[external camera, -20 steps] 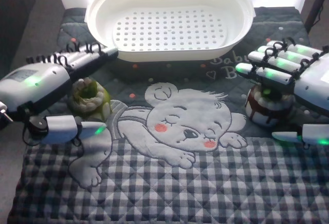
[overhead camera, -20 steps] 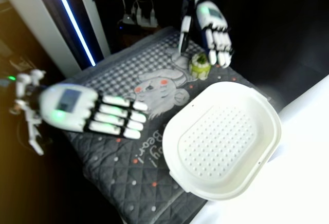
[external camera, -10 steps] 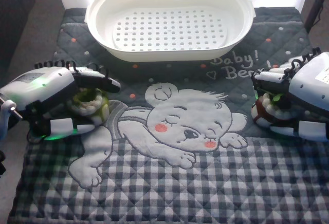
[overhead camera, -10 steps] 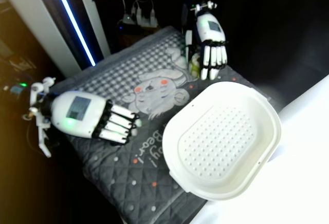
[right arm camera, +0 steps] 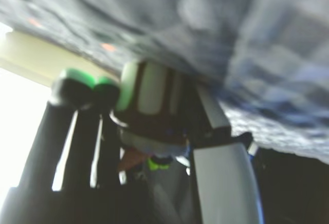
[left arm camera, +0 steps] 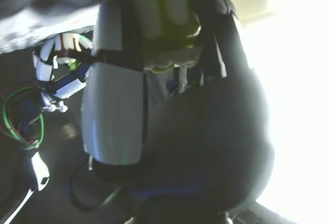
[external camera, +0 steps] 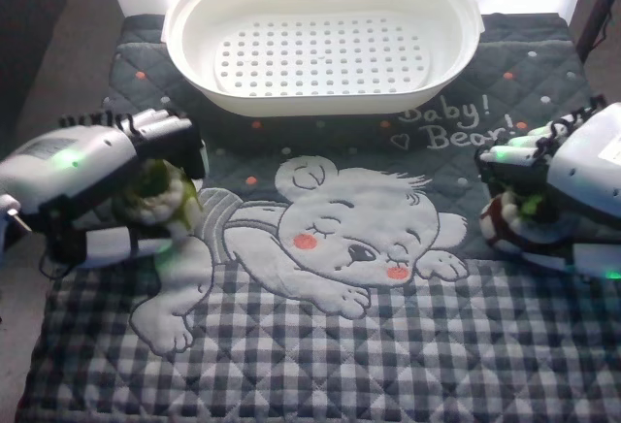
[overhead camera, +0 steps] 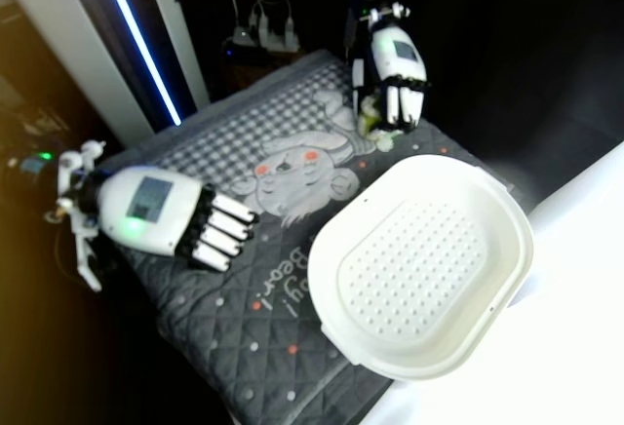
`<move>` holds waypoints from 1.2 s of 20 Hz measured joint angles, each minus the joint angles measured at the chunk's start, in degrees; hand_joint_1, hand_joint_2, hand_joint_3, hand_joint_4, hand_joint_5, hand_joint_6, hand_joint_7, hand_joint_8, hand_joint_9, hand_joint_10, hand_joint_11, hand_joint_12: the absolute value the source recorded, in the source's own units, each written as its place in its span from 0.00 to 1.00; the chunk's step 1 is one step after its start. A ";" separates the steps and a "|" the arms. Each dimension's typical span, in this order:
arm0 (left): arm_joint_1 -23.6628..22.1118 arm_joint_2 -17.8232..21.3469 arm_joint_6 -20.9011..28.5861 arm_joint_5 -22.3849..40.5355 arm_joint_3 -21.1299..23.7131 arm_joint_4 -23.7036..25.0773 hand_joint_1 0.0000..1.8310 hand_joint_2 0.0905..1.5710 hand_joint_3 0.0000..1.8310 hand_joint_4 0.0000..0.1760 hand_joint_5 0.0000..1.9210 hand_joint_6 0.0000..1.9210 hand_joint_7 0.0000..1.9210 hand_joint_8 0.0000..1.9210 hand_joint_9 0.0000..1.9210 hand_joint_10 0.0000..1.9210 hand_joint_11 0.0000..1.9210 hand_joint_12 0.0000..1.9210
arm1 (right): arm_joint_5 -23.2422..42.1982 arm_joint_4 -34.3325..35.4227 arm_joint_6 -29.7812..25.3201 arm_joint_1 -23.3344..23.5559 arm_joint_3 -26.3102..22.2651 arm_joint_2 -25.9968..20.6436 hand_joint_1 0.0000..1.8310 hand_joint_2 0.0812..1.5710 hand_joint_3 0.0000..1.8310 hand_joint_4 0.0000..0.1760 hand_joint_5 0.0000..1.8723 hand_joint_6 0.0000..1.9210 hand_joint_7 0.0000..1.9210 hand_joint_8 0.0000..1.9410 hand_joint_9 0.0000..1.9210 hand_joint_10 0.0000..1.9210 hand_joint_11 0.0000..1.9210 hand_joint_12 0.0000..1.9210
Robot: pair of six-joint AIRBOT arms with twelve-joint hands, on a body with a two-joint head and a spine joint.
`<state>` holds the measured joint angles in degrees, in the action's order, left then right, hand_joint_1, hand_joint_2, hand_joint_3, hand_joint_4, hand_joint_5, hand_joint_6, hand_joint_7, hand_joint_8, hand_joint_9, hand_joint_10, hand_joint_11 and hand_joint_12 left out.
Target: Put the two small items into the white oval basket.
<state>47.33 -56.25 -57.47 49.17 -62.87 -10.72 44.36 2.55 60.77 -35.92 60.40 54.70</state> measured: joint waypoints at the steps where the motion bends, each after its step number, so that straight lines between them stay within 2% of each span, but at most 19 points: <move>1: 0.00 0.42 0.04 1.33 0.15 0.20 0.88 0.78 0.00 0.00 0.13 0.72 0.06 0.82 0.28 0.89 0.20 1.00 | 0.35 0.02 0.04 0.00 -0.20 -0.61 0.71 0.78 0.07 0.00 0.27 0.88 0.34 0.77 0.34 0.87 0.36 1.00; 2: -0.13 0.70 0.50 3.15 0.15 0.68 0.80 0.84 0.00 0.00 0.12 0.74 0.16 0.90 0.27 0.98 0.20 1.00 | 1.14 0.26 0.13 0.00 -0.31 -1.14 0.71 0.79 0.06 0.00 0.26 0.88 0.34 0.78 0.35 0.87 0.37 1.00; 5: -3.80 0.70 1.11 4.13 -0.42 2.89 0.78 0.86 0.00 0.00 0.13 0.77 0.19 0.91 0.28 0.99 0.25 1.00 | 4.68 0.90 0.17 0.00 -0.11 -1.60 0.71 0.79 0.05 0.00 0.27 0.87 0.33 0.78 0.37 0.84 0.37 1.00; 6: -5.95 -0.11 1.14 4.50 -1.51 3.26 0.78 0.86 0.00 0.00 0.12 0.76 0.19 0.91 0.28 0.99 0.30 1.00 | 5.81 1.14 0.15 0.26 0.42 -1.36 0.63 0.81 0.05 0.00 0.29 0.84 0.36 0.82 0.42 0.94 0.46 1.00; 7: -7.67 -0.81 1.16 4.24 -2.43 2.99 0.78 0.85 0.00 0.00 0.12 0.74 0.20 0.89 0.29 0.98 0.30 1.00 | 5.46 1.77 0.15 1.29 0.98 -1.09 0.61 0.81 0.05 0.00 0.29 0.84 0.37 0.82 0.44 0.96 0.48 1.00; 8: -9.81 -1.16 1.14 3.23 -3.28 2.89 0.78 0.85 0.00 0.00 0.11 0.74 0.24 0.93 0.25 0.95 0.36 1.00 | 5.35 2.40 0.17 3.26 2.19 -0.39 0.61 0.81 0.04 0.00 0.30 0.82 0.38 0.81 0.44 0.96 0.48 1.00; 9: -11.65 -1.33 1.14 2.84 -3.93 3.43 0.71 0.86 0.00 0.00 0.10 0.74 0.25 0.92 0.27 0.99 0.37 1.00 | 5.29 3.04 0.20 5.33 3.15 0.17 0.62 0.80 0.03 0.00 0.30 0.80 0.39 0.80 0.46 0.95 0.49 1.00; 11: -15.78 -2.97 1.16 0.66 -6.47 4.59 0.69 0.87 0.00 0.00 0.12 0.76 0.24 0.94 0.25 1.00 0.36 1.00 | 4.87 3.06 0.24 9.53 6.08 2.69 0.65 0.79 0.02 0.00 0.32 0.74 0.43 0.77 0.53 0.94 0.57 1.00; 12: -18.86 -4.61 1.14 -2.12 -8.37 5.70 0.69 0.87 0.00 0.03 0.13 0.78 0.25 0.94 0.28 1.00 0.40 1.00 | 3.63 2.89 0.22 11.69 7.78 4.46 0.65 0.79 0.02 0.00 0.33 0.73 0.41 0.82 0.53 0.98 0.60 1.00; 14: -23.10 -6.80 1.11 -6.62 -11.23 7.67 0.78 0.85 0.00 0.00 0.12 0.79 0.21 0.91 0.28 0.99 0.39 1.00 | -0.17 2.12 0.20 14.67 10.03 6.82 0.62 0.80 0.03 0.00 0.30 0.79 0.38 0.82 0.45 0.97 0.52 1.00; 15: -24.63 -8.04 1.11 -7.89 -12.68 7.50 0.79 0.85 0.00 0.00 0.12 0.79 0.22 0.89 0.29 0.98 0.41 1.00 | -2.75 1.73 0.35 17.05 11.54 8.20 0.64 0.80 0.03 0.00 0.30 0.75 0.40 0.84 0.49 0.99 0.55 1.00; 17: -25.92 -9.77 1.18 -10.19 -14.73 6.64 0.79 0.85 0.00 0.00 0.13 0.77 0.23 0.89 0.30 0.97 0.47 1.00 | -6.10 1.55 3.65 21.55 13.53 9.84 0.65 0.79 0.02 0.00 0.32 0.73 0.42 0.80 0.50 0.96 0.55 1.00; 18: -27.06 -11.56 1.25 -13.55 -17.07 6.80 0.79 0.85 0.00 0.00 0.14 0.79 0.22 0.89 0.30 0.98 0.47 1.00 | -7.48 2.14 8.28 24.20 14.38 10.73 0.63 0.80 0.01 0.00 0.32 0.77 0.40 0.79 0.46 0.95 0.51 1.00; 19: -28.70 -14.25 1.16 -17.66 -20.55 6.21 0.79 0.86 0.00 0.00 0.16 0.80 0.21 0.91 0.29 0.98 0.41 1.00 | -8.59 2.23 10.01 26.03 15.91 12.55 0.62 0.80 0.01 0.00 0.33 0.79 0.38 0.77 0.42 0.92 0.48 1.00; 20: -28.89 -14.45 1.14 -17.88 -20.96 6.29 0.79 0.86 0.00 0.00 0.16 0.80 0.21 0.91 0.29 0.98 0.41 1.00 | -8.74 2.23 9.99 26.05 16.20 12.87 0.62 0.80 0.01 0.00 0.33 0.79 0.38 0.77 0.42 0.92 0.48 1.00; 21: -29.59 -15.63 1.14 -19.30 -22.32 6.16 0.79 0.89 0.00 0.00 0.17 0.80 0.21 0.92 0.29 0.98 0.43 1.00 | -9.90 2.51 9.99 26.18 17.55 14.40 0.61 0.81 0.01 0.00 0.32 0.80 0.37 0.80 0.44 0.95 0.51 1.00; 22: -30.56 -17.70 1.09 -20.61 -24.46 6.25 0.79 0.89 0.00 0.00 0.16 0.79 0.23 0.90 0.30 0.96 0.40 1.00 | -12.48 3.69 9.99 26.23 20.06 16.65 0.63 0.83 0.02 0.00 0.30 0.76 0.37 0.89 0.53 0.99 0.60 1.00; 23: -30.95 -19.34 1.16 -21.59 -25.99 6.23 0.79 0.89 0.00 0.00 0.16 0.78 0.24 0.89 0.30 0.95 0.38 1.00 | -15.02 5.03 9.99 26.23 22.23 18.49 0.63 0.83 0.02 0.00 0.29 0.77 0.37 0.89 0.54 1.00 0.61 1.00; 24: -31.19 -20.50 1.16 -22.77 -26.91 6.25 0.79 0.89 0.00 0.00 0.13 0.79 0.23 0.91 0.29 0.96 0.32 1.00 | -16.74 5.90 10.03 26.23 23.58 19.56 0.61 0.83 0.01 0.00 0.31 0.78 0.35 0.87 0.43 0.99 0.49 1.00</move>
<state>16.14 -76.75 -56.31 26.39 -89.78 -4.47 27.62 8.45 70.81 -9.69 83.99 74.26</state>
